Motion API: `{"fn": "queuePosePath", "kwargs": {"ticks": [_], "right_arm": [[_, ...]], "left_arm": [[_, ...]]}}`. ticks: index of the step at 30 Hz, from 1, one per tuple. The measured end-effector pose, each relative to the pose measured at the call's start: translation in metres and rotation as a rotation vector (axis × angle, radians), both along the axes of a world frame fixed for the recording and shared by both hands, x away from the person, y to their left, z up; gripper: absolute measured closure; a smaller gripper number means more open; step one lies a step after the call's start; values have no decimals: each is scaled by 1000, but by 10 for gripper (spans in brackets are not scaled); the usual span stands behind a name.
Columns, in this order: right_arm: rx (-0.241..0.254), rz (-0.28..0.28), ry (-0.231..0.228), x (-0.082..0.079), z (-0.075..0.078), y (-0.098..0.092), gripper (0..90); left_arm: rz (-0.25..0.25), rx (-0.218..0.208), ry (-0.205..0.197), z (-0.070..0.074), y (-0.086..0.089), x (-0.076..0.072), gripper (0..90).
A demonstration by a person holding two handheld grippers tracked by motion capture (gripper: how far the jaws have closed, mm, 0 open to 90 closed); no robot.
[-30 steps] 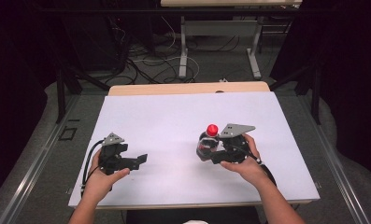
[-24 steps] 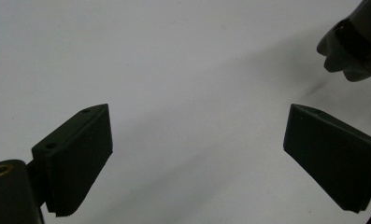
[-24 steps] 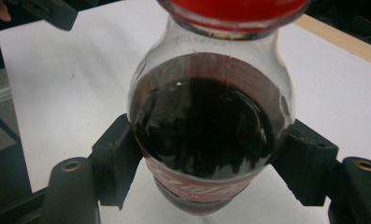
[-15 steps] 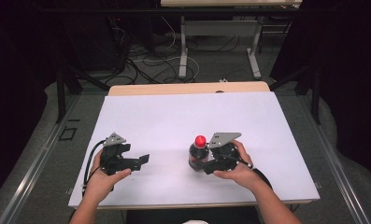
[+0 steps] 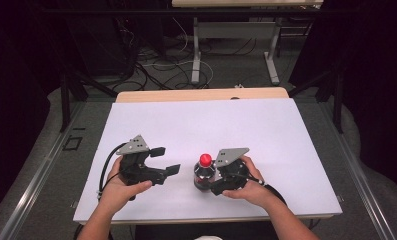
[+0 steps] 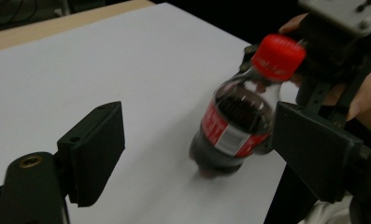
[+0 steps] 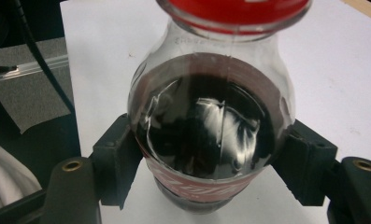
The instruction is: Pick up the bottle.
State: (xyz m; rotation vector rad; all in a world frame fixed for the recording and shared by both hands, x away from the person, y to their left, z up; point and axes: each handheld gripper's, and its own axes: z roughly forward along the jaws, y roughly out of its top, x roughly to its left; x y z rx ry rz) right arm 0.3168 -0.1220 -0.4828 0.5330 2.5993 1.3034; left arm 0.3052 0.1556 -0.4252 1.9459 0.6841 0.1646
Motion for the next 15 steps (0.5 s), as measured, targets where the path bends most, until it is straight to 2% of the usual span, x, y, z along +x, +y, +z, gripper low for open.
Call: {"fn": "queuePosePath", "kwargs": {"ticks": [3,6,8,10,13,14,15], "right_arm": [[-8,7,1,-2,0,3,302],[-9,12,8,-3,0,5,303],[-17,21,8,-3,0,5,304],[-19,16,6,-4,0,5,305],[-19,26,1,-5,0,6,305],[-23,20,16,-6,1,6,305],[-20,26,12,-5,1,6,305]], "left_arm": [[-30,5,-28,7,-13,-2,224],[-61,16,-38,14,-24,-2,253],[-95,7,-40,16,-31,-1,268],[-133,2,-31,19,-38,-1,321],[-163,27,-39,18,-49,2,338],[-173,32,-33,17,-52,3,342],[-181,26,-24,16,-56,4,344]]}}
